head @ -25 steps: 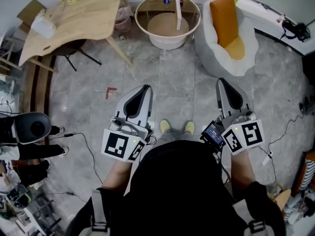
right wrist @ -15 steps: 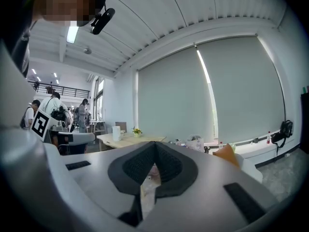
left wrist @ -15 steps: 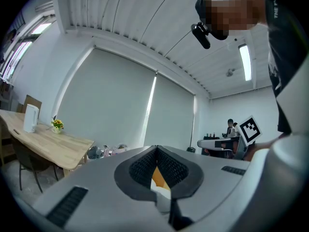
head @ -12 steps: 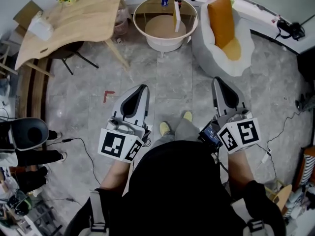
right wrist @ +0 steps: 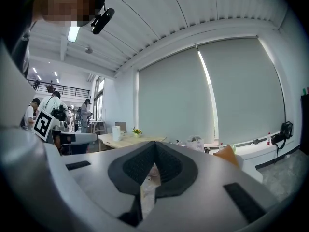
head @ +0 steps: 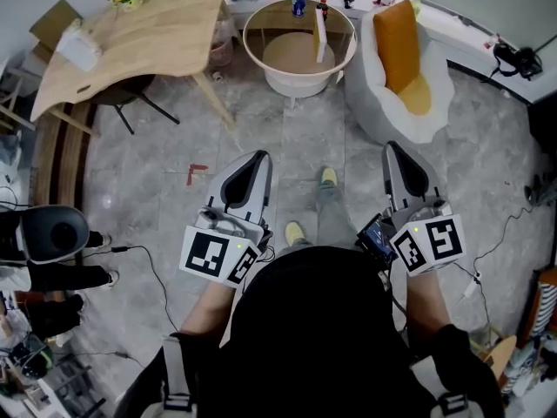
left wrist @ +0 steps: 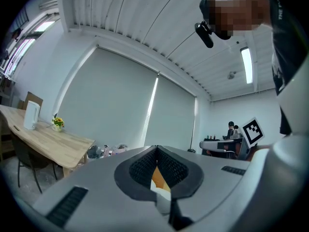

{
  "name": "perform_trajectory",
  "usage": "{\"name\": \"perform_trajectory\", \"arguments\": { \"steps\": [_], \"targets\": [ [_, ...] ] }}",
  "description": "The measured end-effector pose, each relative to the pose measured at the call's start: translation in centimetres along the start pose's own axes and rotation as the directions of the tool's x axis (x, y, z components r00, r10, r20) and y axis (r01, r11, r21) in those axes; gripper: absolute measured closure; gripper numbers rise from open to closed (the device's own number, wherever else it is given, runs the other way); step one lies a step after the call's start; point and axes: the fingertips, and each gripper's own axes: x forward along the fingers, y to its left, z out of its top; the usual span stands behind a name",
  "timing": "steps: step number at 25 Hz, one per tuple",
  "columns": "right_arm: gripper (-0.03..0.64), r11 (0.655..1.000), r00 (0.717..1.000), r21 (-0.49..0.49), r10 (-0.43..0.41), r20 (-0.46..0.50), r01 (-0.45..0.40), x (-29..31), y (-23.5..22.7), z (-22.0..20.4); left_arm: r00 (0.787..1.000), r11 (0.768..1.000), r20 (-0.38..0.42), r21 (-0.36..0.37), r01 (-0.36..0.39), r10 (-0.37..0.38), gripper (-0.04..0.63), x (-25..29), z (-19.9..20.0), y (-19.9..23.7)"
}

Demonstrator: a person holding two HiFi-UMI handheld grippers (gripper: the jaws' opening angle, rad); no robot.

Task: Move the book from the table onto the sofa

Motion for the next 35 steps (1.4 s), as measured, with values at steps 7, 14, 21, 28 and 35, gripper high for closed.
{"name": "perform_trajectory", "arguments": {
  "steps": [7, 14, 21, 28, 35],
  "targets": [
    [0.603, 1.000, 1.000, -0.003, 0.014, 0.019, -0.014, 1.9, -1.3, 0.3, 1.000, 1.000, 0.000, 0.011, -0.008, 0.008, 0.583, 1.8, 0.1, 0.7],
    [0.604, 1.000, 1.000, 0.018, 0.021, 0.017, -0.022, 3.9, -3.6, 0.0, 1.000, 1.000, -0.023, 0.002, -0.014, 0.014, 0.583, 4.9, -0.2, 1.9],
    [0.604, 0.999, 0.999, 0.002, 0.035, -0.010, -0.035, 6.9, -6.2, -0.4, 0.998, 1.000, -0.052, -0.001, -0.022, 0.022, 0.583, 8.3, -0.8, 3.2],
    [0.604, 0.999, 0.999, 0.032, 0.038, -0.030, -0.037, 10.7, -10.6, -0.8, 0.996, 1.000, -0.086, -0.013, -0.023, 0.022, 0.583, 13.9, -1.5, 4.5],
    [0.604, 0.998, 0.998, 0.055, 0.040, -0.052, -0.037, 14.8, -15.8, -1.0, 0.993, 1.000, -0.115, -0.020, -0.005, 0.003, 0.583, 20.4, -2.1, 5.4]
  ]
}}
